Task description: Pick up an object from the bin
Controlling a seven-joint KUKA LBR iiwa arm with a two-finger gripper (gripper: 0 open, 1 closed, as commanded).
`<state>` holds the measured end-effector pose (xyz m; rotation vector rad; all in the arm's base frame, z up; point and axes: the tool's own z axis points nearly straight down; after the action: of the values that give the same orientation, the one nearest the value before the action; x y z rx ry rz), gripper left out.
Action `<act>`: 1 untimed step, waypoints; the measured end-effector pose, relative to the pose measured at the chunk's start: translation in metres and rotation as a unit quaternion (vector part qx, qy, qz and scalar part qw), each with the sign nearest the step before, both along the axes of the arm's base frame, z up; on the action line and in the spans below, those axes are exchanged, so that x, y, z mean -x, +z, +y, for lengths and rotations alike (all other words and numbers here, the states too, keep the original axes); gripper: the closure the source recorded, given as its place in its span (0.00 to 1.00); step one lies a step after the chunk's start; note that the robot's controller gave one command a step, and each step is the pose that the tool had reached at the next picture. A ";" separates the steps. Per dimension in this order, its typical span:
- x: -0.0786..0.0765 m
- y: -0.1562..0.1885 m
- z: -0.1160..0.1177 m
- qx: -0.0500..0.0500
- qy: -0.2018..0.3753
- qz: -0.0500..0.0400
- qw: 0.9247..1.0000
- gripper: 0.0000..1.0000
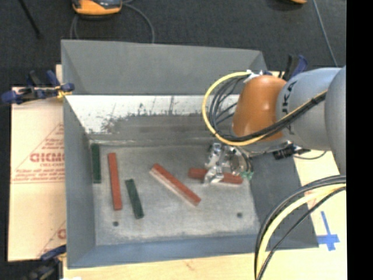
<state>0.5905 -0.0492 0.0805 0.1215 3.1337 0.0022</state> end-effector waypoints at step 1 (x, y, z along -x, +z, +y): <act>0.003 0.004 0.000 0.001 0.002 0.002 1.000 1.00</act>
Offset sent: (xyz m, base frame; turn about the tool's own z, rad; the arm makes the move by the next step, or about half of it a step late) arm 0.0447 -0.0552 0.1149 -0.4900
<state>0.5877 -0.0489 0.0843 0.1168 3.1369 0.0003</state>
